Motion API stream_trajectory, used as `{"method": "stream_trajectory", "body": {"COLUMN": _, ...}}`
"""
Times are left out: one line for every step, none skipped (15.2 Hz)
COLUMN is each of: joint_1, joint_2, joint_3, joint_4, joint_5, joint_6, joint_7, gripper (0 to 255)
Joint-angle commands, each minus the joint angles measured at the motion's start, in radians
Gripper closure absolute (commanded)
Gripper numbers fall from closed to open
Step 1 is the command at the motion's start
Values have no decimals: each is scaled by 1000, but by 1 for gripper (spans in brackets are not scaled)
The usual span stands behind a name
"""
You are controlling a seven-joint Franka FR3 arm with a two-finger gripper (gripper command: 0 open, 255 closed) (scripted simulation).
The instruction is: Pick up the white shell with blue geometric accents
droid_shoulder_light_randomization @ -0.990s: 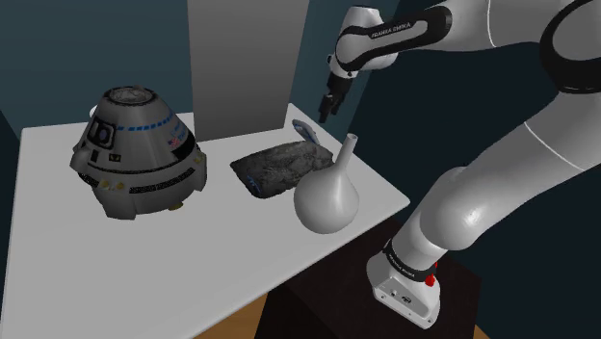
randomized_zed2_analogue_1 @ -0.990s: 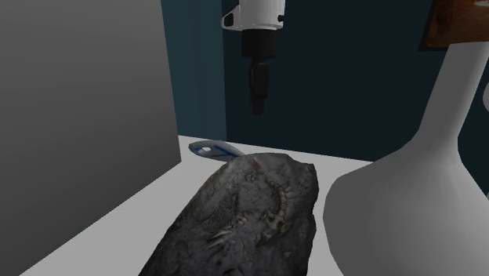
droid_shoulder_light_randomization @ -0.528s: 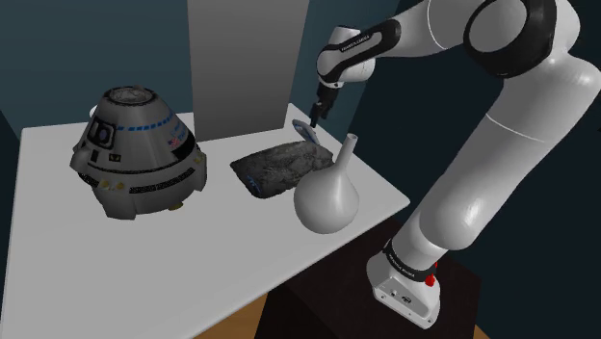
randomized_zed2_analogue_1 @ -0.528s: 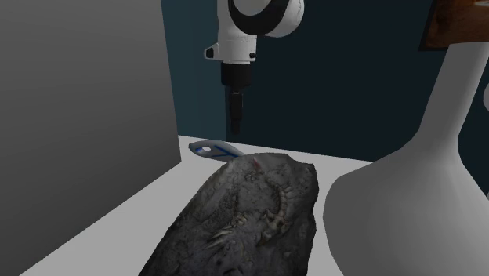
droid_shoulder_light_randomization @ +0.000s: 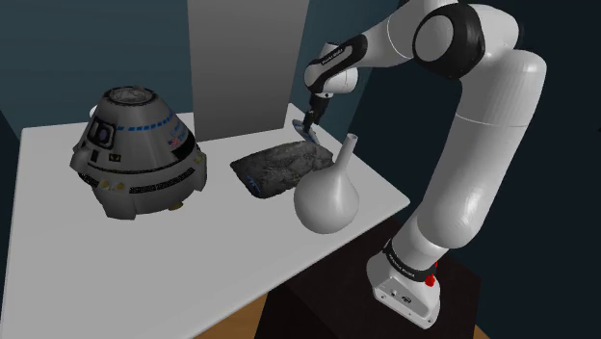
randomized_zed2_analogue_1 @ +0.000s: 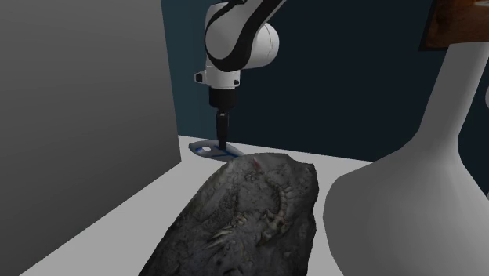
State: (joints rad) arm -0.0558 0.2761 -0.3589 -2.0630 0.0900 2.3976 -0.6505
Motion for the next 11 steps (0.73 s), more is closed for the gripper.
{"method": "stream_trajectory", "body": {"joint_1": -5, "joint_2": 22, "joint_3": 4, "joint_4": -2, "joint_5": 12, "joint_6": 23, "joint_7": -9, "gripper": 0}}
{"method": "stream_trajectory", "body": {"joint_1": -7, "joint_2": 31, "joint_3": 7, "joint_4": -5, "joint_5": 17, "joint_6": 35, "joint_7": -12, "gripper": 0}}
{"method": "stream_trajectory", "body": {"joint_1": -9, "joint_2": 40, "joint_3": 9, "joint_4": -7, "joint_5": 22, "joint_6": 46, "joint_7": -15, "gripper": 0}}
{"method": "stream_trajectory", "body": {"joint_1": -10, "joint_2": 49, "joint_3": 11, "joint_4": -9, "joint_5": 27, "joint_6": 57, "joint_7": -18, "gripper": 0}}
{"method": "stream_trajectory", "body": {"joint_1": -12, "joint_2": 55, "joint_3": 13, "joint_4": -11, "joint_5": 29, "joint_6": 63, "joint_7": -20, "gripper": 0}}
{"method": "stream_trajectory", "body": {"joint_1": -12, "joint_2": 55, "joint_3": 13, "joint_4": -11, "joint_5": 29, "joint_6": 63, "joint_7": -20, "gripper": 0}}
{"method": "stream_trajectory", "body": {"joint_1": -11, "joint_2": 52, "joint_3": 12, "joint_4": -14, "joint_5": 29, "joint_6": 64, "joint_7": -19, "gripper": 255}}
{"method": "stream_trajectory", "body": {"joint_1": -11, "joint_2": 51, "joint_3": 12, "joint_4": -15, "joint_5": 28, "joint_6": 65, "joint_7": -19, "gripper": 255}}
{"method": "stream_trajectory", "body": {"joint_1": -11, "joint_2": 51, "joint_3": 12, "joint_4": -15, "joint_5": 28, "joint_6": 65, "joint_7": -19, "gripper": 255}}
{"method": "stream_trajectory", "body": {"joint_1": -11, "joint_2": 52, "joint_3": 12, "joint_4": -15, "joint_5": 28, "joint_6": 65, "joint_7": -19, "gripper": 255}}
{"method": "stream_trajectory", "body": {"joint_1": -11, "joint_2": 52, "joint_3": 12, "joint_4": -15, "joint_5": 28, "joint_6": 65, "joint_7": -19, "gripper": 255}}
